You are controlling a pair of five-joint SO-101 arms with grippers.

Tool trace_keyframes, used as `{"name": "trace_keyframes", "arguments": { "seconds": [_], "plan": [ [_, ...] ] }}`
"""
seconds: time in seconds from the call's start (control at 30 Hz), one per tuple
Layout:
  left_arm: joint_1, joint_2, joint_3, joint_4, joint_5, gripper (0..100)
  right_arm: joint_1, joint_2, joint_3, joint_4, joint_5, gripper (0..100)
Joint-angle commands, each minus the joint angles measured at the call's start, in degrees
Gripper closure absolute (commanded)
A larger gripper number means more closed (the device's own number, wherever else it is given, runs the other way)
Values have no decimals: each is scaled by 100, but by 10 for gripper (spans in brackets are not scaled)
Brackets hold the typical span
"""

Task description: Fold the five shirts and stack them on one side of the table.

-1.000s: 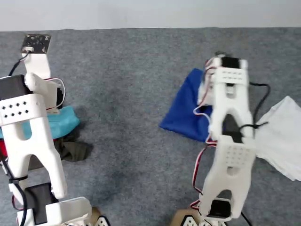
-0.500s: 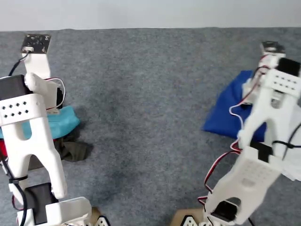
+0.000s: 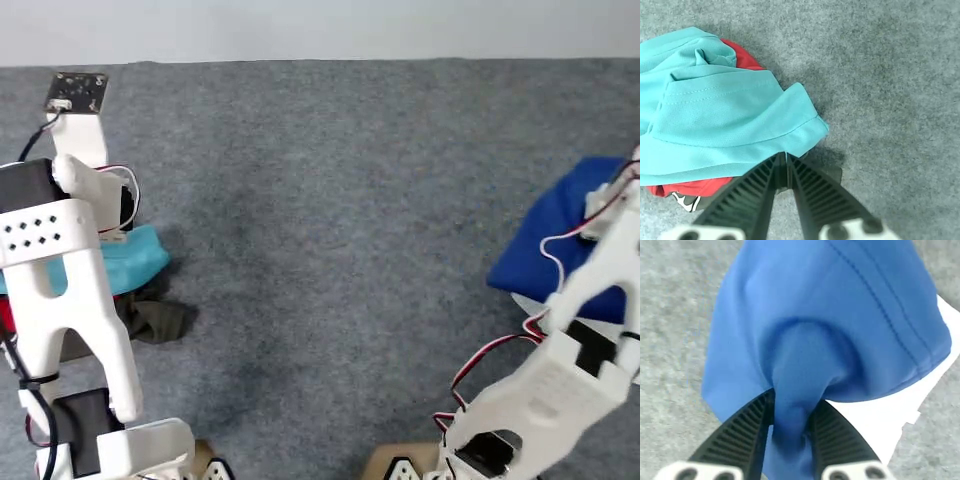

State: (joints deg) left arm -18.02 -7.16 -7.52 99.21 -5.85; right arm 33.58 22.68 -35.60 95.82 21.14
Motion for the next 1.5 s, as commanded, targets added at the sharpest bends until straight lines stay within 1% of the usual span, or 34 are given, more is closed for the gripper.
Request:
{"name": "trace_keyframes", "arguments": {
  "seconds": [0.0, 0.2, 0.37, 0.47, 0.53, 0.67, 0.73, 0.77, 0.87, 0.97, 1.07, 1.13, 1.2, 1.23, 1.3, 1.37, 1.47],
  "plan": [
    [-26, -281, -22, 132, -26, 994, 295, -435, -149, -4, 255, 988],
    [-26, -281, -31, 132, -9, 994, 848, -251, -114, -154, 747, 988],
    [-26, -281, -31, 132, -9, 994, 1314, 523, -114, -558, 1055, 988],
    [-26, -281, -31, 132, 0, 994, 1402, 954, -141, -664, 1266, 975],
    [-26, -281, -31, 132, 0, 994, 1411, 1138, -141, -620, 1354, 909],
    [-26, -281, -31, 132, 0, 994, 1429, 1103, -158, -593, 1169, 712],
    [-26, -281, -31, 132, 0, 994, 1420, 866, -281, -532, 1169, 657],
    [-26, -281, -31, 132, 0, 994, 1420, 734, -378, -479, 1169, 646],
    [-26, -281, -31, 132, 0, 994, 1385, 374, -695, -400, 1169, 664],
    [-26, -281, -31, 132, -9, 994, 1297, 189, -782, -444, 1169, 717],
    [0, -281, -31, 132, -9, 994, 1174, 382, -774, -453, 1152, 809],
    [9, -281, -31, 132, -9, 994, 1130, 725, -774, -470, 1152, 897],
    [9, -281, -31, 132, -9, 994, 1138, 1138, -774, -796, 1143, 983],
    [9, -281, -22, 132, -9, 994, 1165, 1385, -774, -1015, 1143, 993],
    [0, -281, -22, 132, -9, 994, 1279, 1824, -791, -1420, 1152, 970],
    [0, -281, -22, 132, -9, 994, 1332, 2202, -800, -1851, 1169, 971],
    [-9, -281, -22, 132, -9, 994, 1341, 2246, -818, -1974, 1178, 971]
  ]
}}
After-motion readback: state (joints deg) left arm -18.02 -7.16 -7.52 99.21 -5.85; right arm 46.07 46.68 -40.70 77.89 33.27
